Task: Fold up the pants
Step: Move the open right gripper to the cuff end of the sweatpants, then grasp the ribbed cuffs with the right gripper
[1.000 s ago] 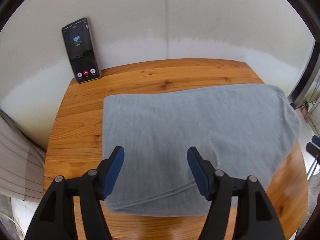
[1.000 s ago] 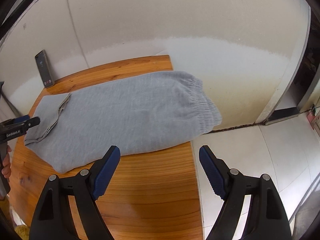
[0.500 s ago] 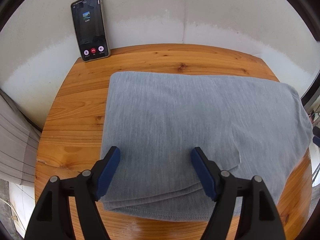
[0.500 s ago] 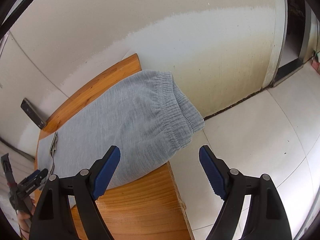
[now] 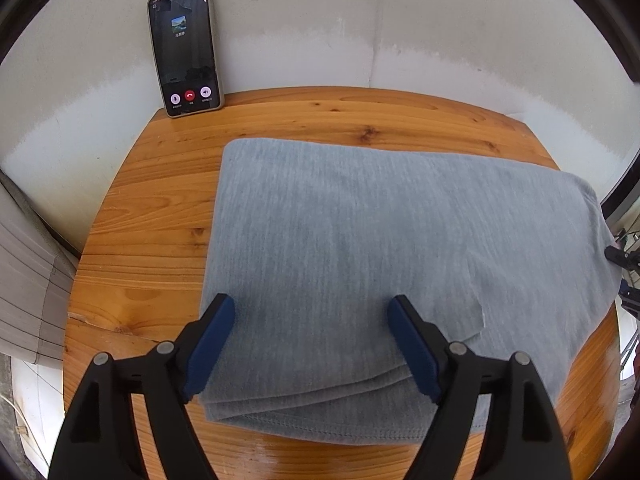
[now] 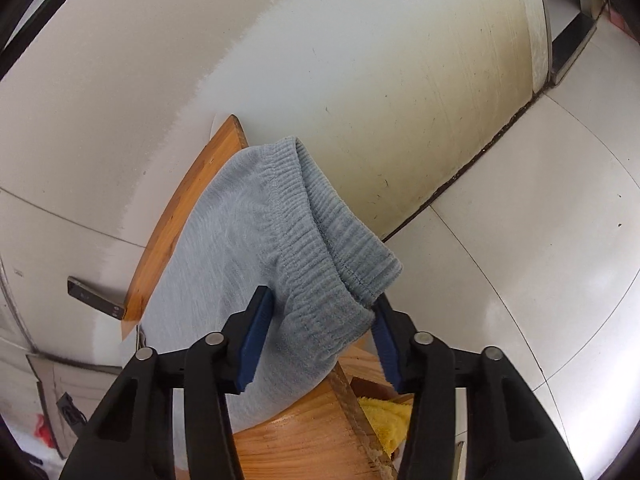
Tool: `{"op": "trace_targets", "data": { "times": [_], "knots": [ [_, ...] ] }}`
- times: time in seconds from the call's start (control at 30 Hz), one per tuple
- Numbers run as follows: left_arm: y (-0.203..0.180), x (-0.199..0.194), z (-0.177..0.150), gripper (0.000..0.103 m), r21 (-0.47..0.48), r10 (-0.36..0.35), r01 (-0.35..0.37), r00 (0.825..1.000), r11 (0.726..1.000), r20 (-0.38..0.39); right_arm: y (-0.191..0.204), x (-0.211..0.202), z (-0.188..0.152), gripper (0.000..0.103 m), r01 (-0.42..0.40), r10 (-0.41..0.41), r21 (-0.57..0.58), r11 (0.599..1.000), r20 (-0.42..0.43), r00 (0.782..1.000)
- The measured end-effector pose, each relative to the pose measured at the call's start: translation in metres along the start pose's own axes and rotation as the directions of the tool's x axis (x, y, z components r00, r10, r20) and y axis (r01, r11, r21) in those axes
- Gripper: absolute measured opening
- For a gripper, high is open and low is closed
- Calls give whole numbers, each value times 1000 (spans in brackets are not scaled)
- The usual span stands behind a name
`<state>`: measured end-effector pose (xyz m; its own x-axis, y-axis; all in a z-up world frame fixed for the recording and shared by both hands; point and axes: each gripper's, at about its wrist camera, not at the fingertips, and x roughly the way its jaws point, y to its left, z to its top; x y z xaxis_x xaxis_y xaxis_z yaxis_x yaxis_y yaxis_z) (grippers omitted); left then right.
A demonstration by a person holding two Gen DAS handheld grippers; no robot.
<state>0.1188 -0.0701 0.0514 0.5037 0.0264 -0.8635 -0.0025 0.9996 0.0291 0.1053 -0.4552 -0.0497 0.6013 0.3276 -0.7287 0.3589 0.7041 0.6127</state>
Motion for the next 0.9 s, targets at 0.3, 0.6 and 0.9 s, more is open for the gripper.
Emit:
{"op": "trace_targets", "data": {
  "times": [0.3,0.6,0.9],
  "knots": [
    [1,-3,2,83,-6,-5,5,1000,1000,-14,34,-24,-4,26,95,-69,-197,976,136,988],
    [14,-21,2,83,-42,-21,21,1000,999,0,133,-51,-42,24,216,-49,-570,793,293,955],
    [32,-28,-1,83,-78,-28,29,1000,997,13,215,-29,-105,20,144,28,-803,579,196,980]
  ]
}}
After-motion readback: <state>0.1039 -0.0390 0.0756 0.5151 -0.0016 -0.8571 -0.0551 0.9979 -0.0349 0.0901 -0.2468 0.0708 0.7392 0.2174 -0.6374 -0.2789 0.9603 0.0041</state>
